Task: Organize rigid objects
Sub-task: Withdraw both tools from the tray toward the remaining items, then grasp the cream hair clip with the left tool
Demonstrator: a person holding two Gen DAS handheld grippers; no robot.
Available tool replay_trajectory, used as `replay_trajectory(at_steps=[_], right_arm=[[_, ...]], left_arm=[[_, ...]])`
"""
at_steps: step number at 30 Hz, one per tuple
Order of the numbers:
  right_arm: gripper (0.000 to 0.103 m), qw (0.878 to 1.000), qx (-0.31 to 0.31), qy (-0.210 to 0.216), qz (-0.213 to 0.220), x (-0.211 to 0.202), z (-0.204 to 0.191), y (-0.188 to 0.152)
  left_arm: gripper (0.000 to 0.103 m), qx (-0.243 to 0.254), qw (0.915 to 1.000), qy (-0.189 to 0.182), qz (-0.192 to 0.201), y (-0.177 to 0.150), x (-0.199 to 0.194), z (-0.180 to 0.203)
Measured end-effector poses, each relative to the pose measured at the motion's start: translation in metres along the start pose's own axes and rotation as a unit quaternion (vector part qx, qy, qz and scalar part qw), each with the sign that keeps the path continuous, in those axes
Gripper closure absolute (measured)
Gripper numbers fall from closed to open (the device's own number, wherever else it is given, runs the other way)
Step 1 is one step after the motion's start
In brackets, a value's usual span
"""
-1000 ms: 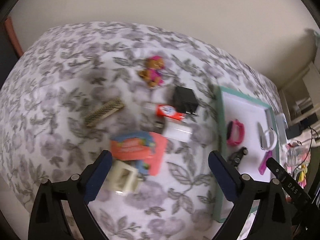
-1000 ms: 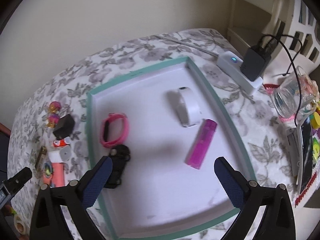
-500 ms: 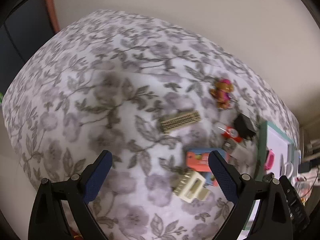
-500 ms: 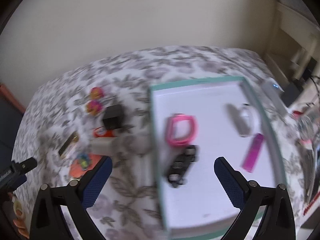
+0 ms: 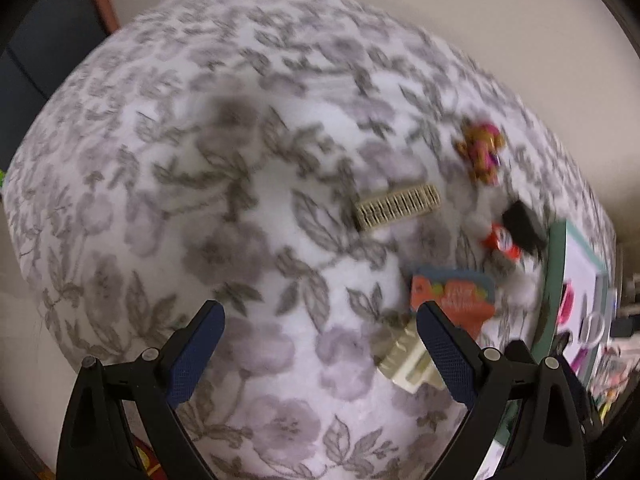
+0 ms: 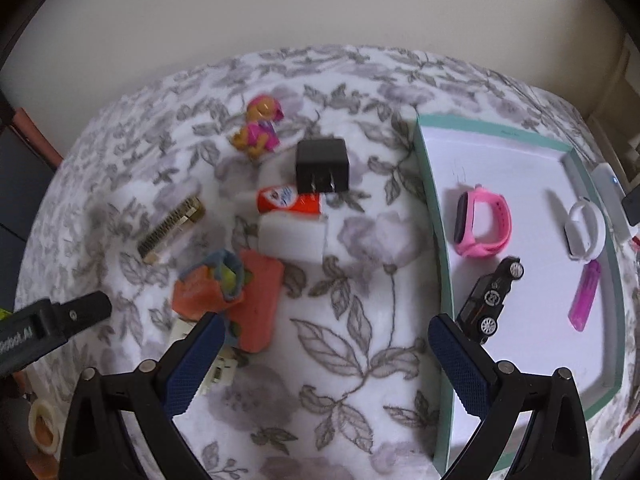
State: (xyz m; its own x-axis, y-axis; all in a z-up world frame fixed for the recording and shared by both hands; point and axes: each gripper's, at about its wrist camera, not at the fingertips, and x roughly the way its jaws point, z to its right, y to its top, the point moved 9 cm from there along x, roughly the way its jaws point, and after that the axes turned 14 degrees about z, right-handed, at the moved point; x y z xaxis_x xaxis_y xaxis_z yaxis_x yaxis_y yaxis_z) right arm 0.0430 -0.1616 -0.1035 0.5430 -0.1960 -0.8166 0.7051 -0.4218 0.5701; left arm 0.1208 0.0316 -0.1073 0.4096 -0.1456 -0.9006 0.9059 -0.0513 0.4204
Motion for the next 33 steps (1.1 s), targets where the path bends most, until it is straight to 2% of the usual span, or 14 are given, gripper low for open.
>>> replay_trajectory(at_steps=[3, 6, 9, 17, 20, 27, 33], right_arm=[[0.000, 1.000, 0.008, -0.012, -0.012, 0.005, 0.009, -0.005], [0.000, 1.000, 0.015, -0.026, -0.008, 0.003, 0.022, -0.003], [0.000, 0.999, 0.026, -0.040, 0.001, -0.001, 0.036, 0.002], [0.000, 0.997, 0.064, -0.037, 0.004, -0.004, 0.054, 0.007], [0.000, 0.997, 0.067, -0.037, 0.003, -0.004, 0.054, 0.006], [0.001, 0.998, 0.066, -0.025, 0.003, -0.002, 0.047, 0.006], [0.003, 0.998, 0.067, -0.010, 0.004, -0.001, 0.038, 0.008]], left_arm=[[0.006, 0.016, 0.9993, -0.017, -0.030, -0.014, 0.008, 0.014], [0.006, 0.038, 0.9980, -0.017, -0.047, -0.024, 0.013, 0.024], [0.006, 0.057, 0.9968, -0.018, -0.053, -0.031, 0.014, 0.034], [0.008, 0.119, 0.9904, -0.030, -0.064, -0.049, 0.014, 0.068], [0.021, 0.145, 0.9867, -0.025, -0.069, -0.057, 0.016, 0.078], [0.047, 0.153, 0.9843, -0.046, -0.075, -0.064, 0.016, 0.097], [0.048, 0.152, 0.9842, -0.052, -0.075, -0.065, 0.017, 0.102]])
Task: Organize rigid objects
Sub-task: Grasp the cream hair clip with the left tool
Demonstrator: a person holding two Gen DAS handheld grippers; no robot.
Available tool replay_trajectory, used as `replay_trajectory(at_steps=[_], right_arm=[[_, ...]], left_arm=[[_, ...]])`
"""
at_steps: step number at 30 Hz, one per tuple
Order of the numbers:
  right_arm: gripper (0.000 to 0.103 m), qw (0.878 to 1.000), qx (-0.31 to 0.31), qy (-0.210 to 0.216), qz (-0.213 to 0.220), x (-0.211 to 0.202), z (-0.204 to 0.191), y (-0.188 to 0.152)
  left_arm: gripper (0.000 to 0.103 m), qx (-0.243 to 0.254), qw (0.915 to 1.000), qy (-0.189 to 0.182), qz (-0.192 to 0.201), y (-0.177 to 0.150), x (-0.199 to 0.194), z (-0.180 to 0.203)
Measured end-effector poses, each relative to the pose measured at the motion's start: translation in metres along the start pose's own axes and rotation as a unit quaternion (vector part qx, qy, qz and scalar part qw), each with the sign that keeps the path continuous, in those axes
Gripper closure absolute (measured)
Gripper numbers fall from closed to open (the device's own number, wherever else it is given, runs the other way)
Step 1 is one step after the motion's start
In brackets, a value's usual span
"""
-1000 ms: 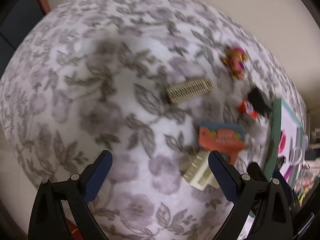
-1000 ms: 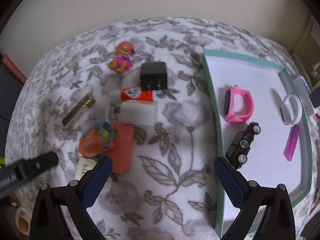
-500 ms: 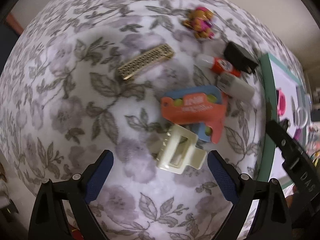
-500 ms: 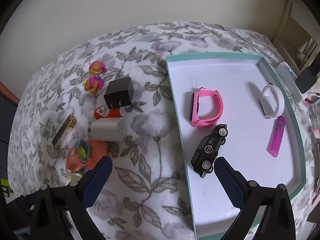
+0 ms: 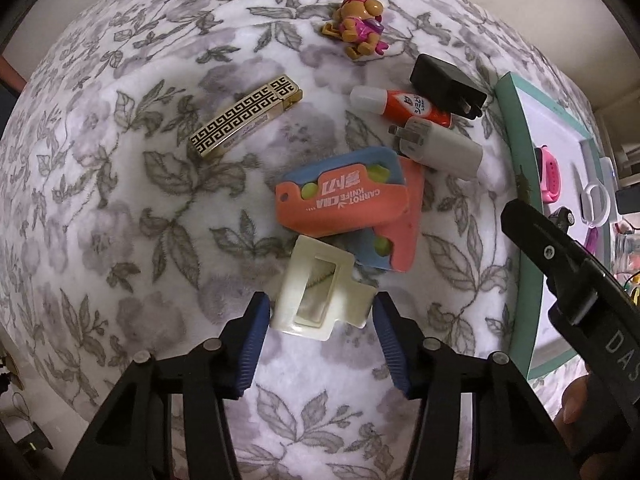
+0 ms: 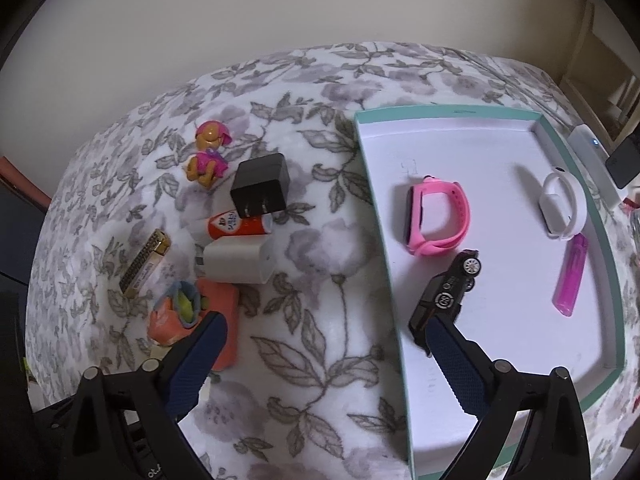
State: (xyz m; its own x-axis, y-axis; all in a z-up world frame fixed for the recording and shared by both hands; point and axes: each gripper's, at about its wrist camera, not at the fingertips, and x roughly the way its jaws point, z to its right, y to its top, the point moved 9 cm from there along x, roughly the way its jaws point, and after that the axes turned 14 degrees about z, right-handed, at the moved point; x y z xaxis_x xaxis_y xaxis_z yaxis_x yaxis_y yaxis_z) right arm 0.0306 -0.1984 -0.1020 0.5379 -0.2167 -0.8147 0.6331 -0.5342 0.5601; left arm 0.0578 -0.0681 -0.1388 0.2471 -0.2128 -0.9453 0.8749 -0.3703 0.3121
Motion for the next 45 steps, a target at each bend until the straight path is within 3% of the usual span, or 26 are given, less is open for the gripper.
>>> replay_trajectory(at_steps=[4, 24, 29, 36, 45], right_arm=[[0.004, 1.000, -0.005, 0.005, -0.003, 0.003, -0.005, -0.002], [0.004, 1.000, -0.017, 0.011, -0.016, 0.013, -0.016, -0.009], [0.004, 0.999, -0.025, 0.013, -0.020, 0.016, -0.022, -0.011], [0.004, 0.999, -0.035, 0.025, -0.029, 0.021, -0.034, -0.016], [0.004, 0.996, -0.069, 0.037, -0.039, 0.032, -0.062, -0.030]], left_arm=[[0.048, -0.015, 0.9999, -0.008, 0.001, -0.001, 0.001, -0.004], [0.048, 0.010, 0.9996, 0.024, -0.005, -0.006, 0.010, -0.011], [0.050, -0.015, 0.9988, 0.047, -0.001, -0.002, 0.012, -0.039], [0.051, -0.094, 0.9935, 0.064, -0.004, 0.002, 0.014, -0.081], [0.051, -0.158, 0.9861, 0.052, -0.010, 0.005, 0.019, -0.116]])
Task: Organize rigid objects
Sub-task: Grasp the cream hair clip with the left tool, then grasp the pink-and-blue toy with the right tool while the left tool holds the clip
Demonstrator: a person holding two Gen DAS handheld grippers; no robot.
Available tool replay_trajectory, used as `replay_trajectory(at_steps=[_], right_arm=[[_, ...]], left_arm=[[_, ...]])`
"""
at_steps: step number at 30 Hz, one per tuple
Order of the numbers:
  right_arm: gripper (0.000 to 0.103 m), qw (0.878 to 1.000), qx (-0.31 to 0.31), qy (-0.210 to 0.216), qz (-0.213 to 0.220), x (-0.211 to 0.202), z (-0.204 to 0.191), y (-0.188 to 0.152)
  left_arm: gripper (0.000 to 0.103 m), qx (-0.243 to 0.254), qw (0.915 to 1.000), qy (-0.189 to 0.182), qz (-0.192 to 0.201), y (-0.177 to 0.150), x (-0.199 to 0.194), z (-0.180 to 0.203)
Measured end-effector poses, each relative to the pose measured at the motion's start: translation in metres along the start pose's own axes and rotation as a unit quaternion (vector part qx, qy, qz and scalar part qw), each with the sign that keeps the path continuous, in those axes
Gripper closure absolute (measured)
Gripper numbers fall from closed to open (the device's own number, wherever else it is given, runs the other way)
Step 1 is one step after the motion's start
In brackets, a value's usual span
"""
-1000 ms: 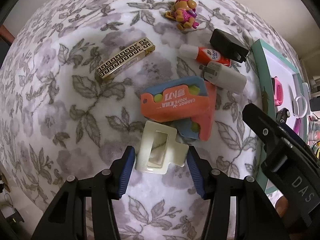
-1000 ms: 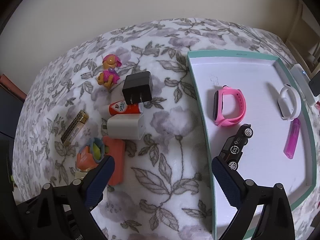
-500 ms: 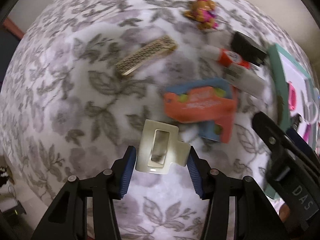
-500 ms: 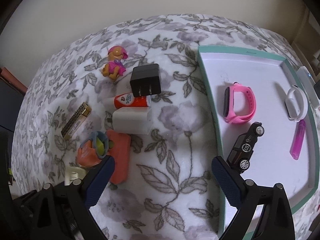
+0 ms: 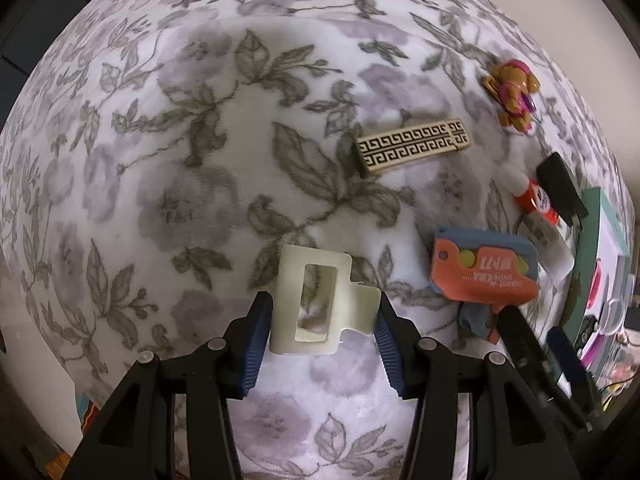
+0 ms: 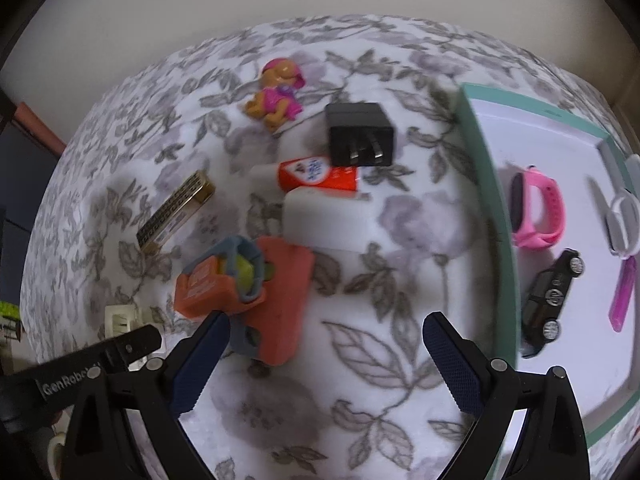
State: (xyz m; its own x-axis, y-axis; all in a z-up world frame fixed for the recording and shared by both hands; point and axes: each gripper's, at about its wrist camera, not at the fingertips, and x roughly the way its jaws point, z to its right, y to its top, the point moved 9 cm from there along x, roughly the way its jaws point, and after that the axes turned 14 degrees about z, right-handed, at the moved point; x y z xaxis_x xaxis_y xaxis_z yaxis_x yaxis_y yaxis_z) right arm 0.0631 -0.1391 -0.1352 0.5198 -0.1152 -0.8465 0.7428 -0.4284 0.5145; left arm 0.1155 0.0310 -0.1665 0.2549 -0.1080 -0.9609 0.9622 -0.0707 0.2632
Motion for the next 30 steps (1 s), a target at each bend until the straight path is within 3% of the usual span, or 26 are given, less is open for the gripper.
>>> replay_trajectory(at_steps=[8, 17, 23, 26, 30], right_arm=[[0.007, 1.000, 0.001, -0.003, -0.011, 0.019, -0.007, -0.005], [0.007, 0.997, -0.055, -0.053, 0.016, 0.031, -0.016, -0.002], [0.008, 0.997, -0.055, -0.052, 0.032, 0.032, -0.017, 0.000], [0.012, 0.997, -0.053, -0.051, 0.035, 0.030, -0.015, -0.001], [0.031, 0.997, -0.050, -0.051, 0.040, 0.024, -0.013, 0.000]], left_arm=[[0.051, -0.016, 0.9998, 0.011, -0.004, 0.008, 0.013, -0.023], [0.052, -0.029, 0.9993, 0.018, -0.012, 0.018, 0.034, -0.033], [0.052, -0.025, 0.9993, 0.027, -0.008, 0.025, 0.037, -0.031], [0.052, -0.019, 0.9992, 0.034, -0.005, 0.026, 0.039, -0.028], [0.052, -0.011, 0.9990, 0.043, -0.001, 0.027, 0.039, -0.023]])
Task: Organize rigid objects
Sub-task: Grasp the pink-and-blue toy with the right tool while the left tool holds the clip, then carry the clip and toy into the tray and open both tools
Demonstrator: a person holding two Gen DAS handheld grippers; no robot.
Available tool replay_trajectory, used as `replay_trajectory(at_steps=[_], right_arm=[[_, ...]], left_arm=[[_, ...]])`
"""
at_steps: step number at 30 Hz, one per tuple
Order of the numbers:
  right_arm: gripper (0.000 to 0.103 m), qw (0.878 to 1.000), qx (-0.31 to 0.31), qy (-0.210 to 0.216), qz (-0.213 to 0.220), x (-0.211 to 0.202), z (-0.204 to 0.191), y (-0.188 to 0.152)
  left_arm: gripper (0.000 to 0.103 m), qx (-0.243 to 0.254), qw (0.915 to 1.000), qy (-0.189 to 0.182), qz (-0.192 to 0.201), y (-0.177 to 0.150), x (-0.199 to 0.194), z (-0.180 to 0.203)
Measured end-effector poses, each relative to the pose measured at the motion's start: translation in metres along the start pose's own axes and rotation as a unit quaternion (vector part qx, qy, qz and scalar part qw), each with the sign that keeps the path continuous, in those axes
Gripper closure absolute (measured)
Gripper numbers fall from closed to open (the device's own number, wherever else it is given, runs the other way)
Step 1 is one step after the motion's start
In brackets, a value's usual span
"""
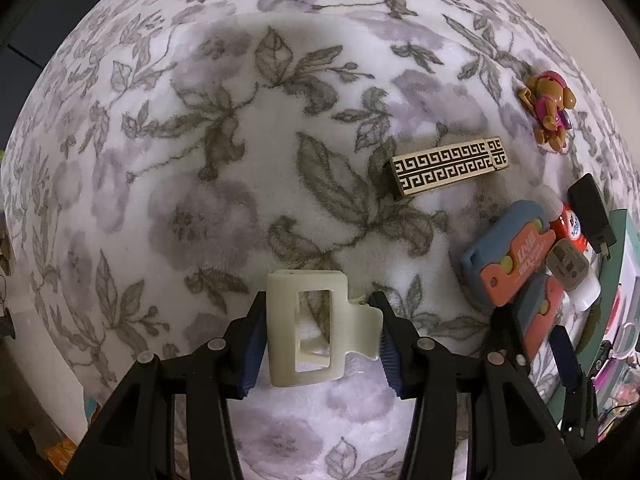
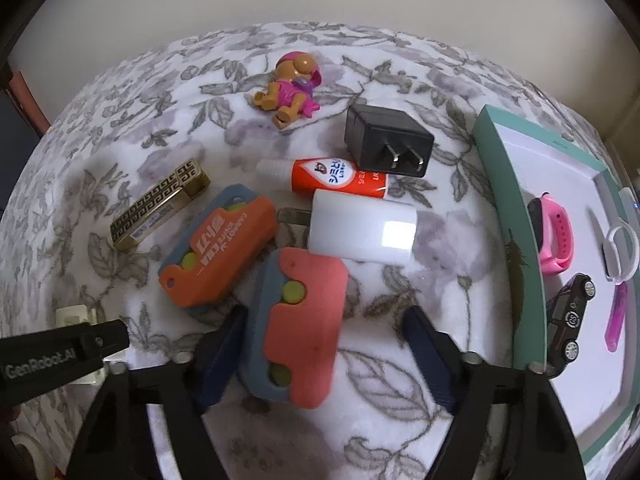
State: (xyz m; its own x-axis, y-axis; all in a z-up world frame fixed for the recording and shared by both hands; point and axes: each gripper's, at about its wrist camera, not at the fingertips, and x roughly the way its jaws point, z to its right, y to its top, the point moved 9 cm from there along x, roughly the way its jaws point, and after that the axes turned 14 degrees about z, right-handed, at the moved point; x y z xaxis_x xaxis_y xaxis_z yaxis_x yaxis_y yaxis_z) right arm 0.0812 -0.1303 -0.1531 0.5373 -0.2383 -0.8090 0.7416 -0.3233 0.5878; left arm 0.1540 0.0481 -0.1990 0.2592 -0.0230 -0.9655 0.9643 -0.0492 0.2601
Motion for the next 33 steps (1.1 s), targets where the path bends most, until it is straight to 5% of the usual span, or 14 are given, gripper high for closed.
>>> replay_trajectory(at_steps=[3, 7, 20, 26, 33], right_arm=[[0.048, 1.000, -0.008, 0.005, 0.004, -0.003, -0.002, 0.003], [0.057, 1.000, -0.010, 0.008, 0.004, -0.008, -0.003, 0.001], [0.058, 0.999, 0.028, 0.028, -0.022, -0.025, 0.011, -0.017], [0.058, 0.998, 0.054, 0.034, -0.021, -0.042, 0.024, -0.016], [0.058, 0.998, 0.062, 0.031, 0.011, -0.077, 0.047, 0.001]], left_arm=[[0.052, -0.003, 1.0000, 0.001, 0.001, 0.001, 0.002, 0.000], [0.052, -0.001, 1.0000, 0.005, 0.004, -0.001, 0.001, 0.002], [0.054, 0.065, 0.9973, 0.024, 0.025, -0.013, -0.012, 0.032], [0.054, 0.074, 0.9971, -0.003, 0.020, -0.028, -0.023, 0.050], [0.054, 0.082, 0.9945, -0.027, 0.059, -0.034, -0.062, 0.079]])
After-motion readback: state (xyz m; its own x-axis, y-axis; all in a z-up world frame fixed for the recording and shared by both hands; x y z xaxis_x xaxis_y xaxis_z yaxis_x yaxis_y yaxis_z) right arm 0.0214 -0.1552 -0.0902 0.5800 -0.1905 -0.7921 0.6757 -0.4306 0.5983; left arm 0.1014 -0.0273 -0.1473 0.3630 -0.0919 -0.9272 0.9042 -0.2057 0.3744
